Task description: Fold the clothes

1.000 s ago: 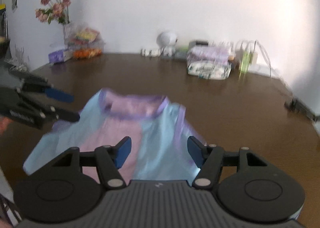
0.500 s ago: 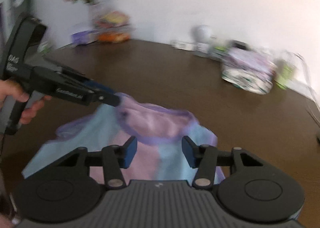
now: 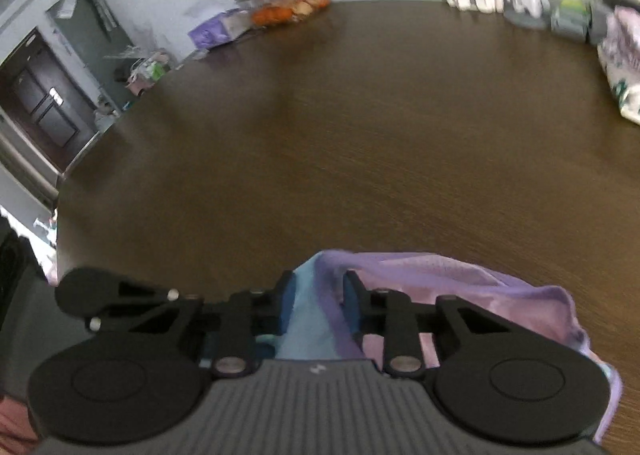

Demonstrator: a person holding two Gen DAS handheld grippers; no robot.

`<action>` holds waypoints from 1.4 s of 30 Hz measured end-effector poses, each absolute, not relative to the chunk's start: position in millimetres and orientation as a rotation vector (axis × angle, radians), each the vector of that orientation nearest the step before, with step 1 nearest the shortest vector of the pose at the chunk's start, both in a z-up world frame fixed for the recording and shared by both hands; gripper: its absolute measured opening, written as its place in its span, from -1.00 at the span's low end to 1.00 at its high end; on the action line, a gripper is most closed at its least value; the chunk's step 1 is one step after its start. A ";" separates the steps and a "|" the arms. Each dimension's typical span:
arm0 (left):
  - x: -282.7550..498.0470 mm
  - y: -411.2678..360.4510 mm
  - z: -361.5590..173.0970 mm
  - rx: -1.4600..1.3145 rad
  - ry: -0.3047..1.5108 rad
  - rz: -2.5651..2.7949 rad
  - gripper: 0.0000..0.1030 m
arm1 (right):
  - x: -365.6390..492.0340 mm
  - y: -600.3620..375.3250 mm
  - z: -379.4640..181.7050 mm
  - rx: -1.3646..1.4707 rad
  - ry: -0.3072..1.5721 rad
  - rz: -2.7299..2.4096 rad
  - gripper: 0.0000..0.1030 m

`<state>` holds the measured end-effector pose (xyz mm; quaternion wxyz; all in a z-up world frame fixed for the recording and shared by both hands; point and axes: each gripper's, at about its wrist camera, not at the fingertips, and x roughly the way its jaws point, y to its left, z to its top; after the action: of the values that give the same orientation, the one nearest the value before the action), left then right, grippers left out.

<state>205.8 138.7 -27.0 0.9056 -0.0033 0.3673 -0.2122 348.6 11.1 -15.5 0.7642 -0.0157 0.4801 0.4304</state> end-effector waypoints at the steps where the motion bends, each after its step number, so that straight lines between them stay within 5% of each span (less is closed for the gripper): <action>1: 206.3 140.1 -27.7 -0.016 0.759 -0.444 -0.54 | 351.8 11.0 -17.3 -0.011 1.048 0.937 -0.51; 8: 200.2 143.5 -29.2 -0.009 0.750 -0.449 -0.52 | 359.7 4.5 -24.3 0.039 1.063 0.948 -0.78; 23: 196.1 144.9 -29.2 -0.020 0.735 -0.439 -0.51 | 350.1 -1.4 -25.5 0.010 1.049 0.999 -0.66; 28: 195.7 146.5 -29.0 -0.026 0.735 -0.438 -0.51 | 342.6 4.4 -22.9 -0.045 1.032 1.009 -0.91; 38: 194.8 145.0 -28.5 -0.029 0.734 -0.430 -0.51 | 345.9 -19.1 -16.2 -0.031 1.027 0.932 -0.93; 40: 194.8 145.4 -27.4 -0.040 0.738 -0.429 -0.46 | 343.1 -25.7 -11.8 0.007 1.006 0.928 -0.85; 42: 189.8 149.1 -20.3 -0.067 0.714 -0.417 -0.01 | 338.1 -37.5 0.1 0.065 0.954 0.920 -0.33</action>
<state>189.8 149.1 -20.3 0.9151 -0.0324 0.3471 -0.2025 338.2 -37.5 0.1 0.7878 0.0304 0.4428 0.4271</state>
